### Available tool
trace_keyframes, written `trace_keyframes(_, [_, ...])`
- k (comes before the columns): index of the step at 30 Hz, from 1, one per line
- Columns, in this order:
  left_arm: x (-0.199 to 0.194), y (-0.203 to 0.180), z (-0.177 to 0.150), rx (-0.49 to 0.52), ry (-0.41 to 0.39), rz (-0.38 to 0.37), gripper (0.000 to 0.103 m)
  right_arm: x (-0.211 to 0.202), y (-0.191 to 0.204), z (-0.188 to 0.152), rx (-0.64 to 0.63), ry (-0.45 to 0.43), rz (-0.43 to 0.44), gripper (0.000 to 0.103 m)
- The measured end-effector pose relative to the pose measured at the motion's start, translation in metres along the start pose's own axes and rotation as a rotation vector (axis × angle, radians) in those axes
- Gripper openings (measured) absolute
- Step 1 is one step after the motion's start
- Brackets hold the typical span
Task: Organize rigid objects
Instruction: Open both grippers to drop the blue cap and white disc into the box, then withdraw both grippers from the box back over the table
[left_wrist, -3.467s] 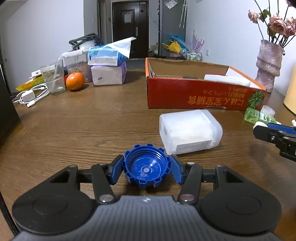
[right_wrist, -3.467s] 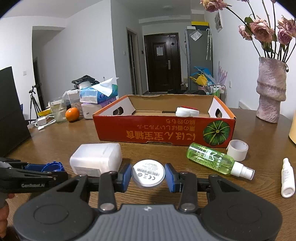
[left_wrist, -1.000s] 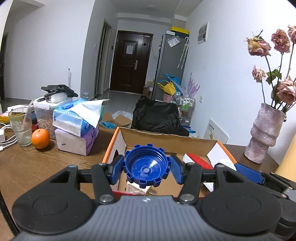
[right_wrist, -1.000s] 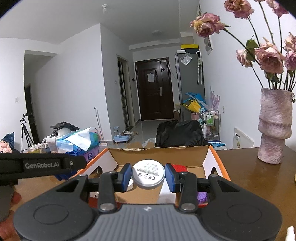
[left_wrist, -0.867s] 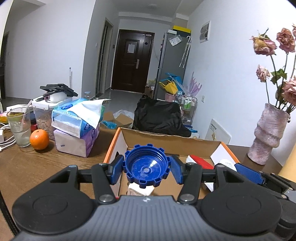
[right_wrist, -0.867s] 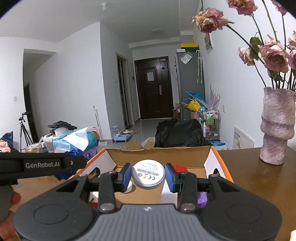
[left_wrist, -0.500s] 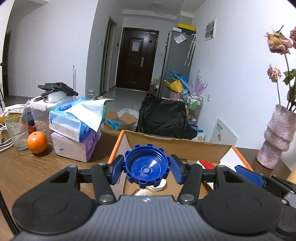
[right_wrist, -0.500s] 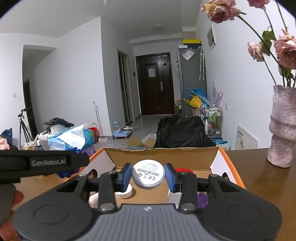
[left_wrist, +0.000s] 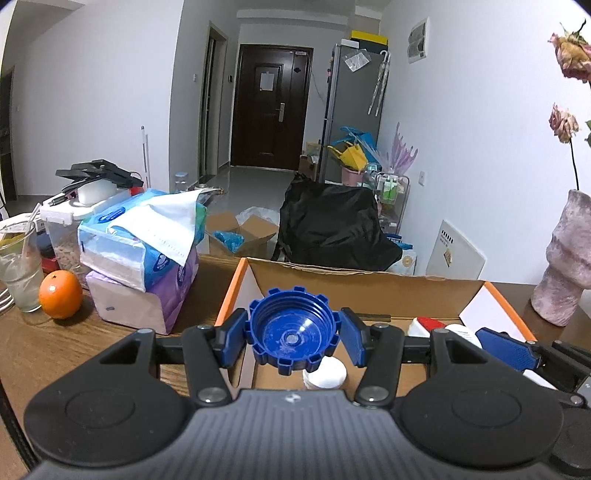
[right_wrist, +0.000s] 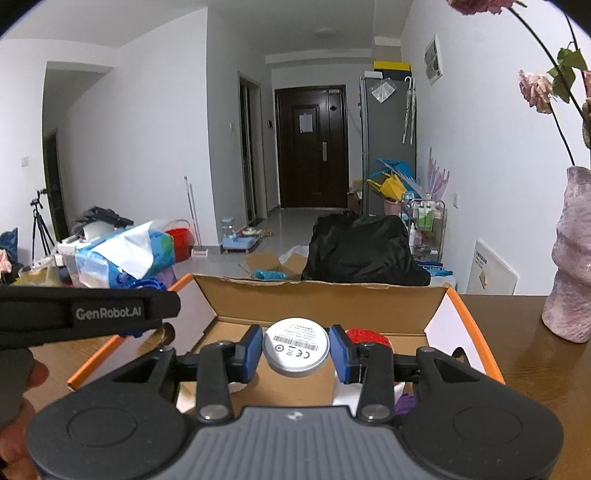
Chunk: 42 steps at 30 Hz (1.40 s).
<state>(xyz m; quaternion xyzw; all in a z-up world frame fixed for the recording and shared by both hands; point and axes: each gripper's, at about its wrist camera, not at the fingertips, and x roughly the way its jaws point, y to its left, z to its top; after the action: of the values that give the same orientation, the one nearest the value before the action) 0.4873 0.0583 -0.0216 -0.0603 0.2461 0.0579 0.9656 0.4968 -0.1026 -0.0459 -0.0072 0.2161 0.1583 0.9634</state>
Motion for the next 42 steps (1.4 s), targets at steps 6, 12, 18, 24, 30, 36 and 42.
trace_keyframes(6, [0.008,0.0,-0.001,0.02,0.018,-0.013,0.056,0.007,-0.003,0.001,-0.006,0.023,-0.008,0.039])
trace_keyframes(12, [0.007,0.003,-0.001,0.011,0.013,-0.001,0.095,0.007,-0.006,0.001,-0.002,0.06,-0.046,0.059])
trace_keyframes(18, [0.004,0.003,0.0,0.011,0.0,0.027,0.103,-0.002,-0.01,0.004,0.001,0.043,-0.085,0.101])
trace_keyframes(24, [0.002,0.002,0.0,0.017,-0.003,0.039,0.103,-0.003,-0.01,0.004,-0.002,0.042,-0.094,0.103])
trace_keyframes(30, [-0.001,0.002,0.001,0.01,-0.004,0.043,0.103,-0.005,-0.013,0.004,0.0,0.041,-0.098,0.103])
trace_keyframes(36, [-0.008,0.002,0.002,0.006,-0.016,0.048,0.103,-0.011,-0.014,0.004,-0.002,0.027,-0.098,0.103])
trace_keyframes(42, [-0.016,0.003,0.001,0.007,-0.024,0.052,0.103,-0.023,-0.016,0.004,0.003,0.005,-0.097,0.103])
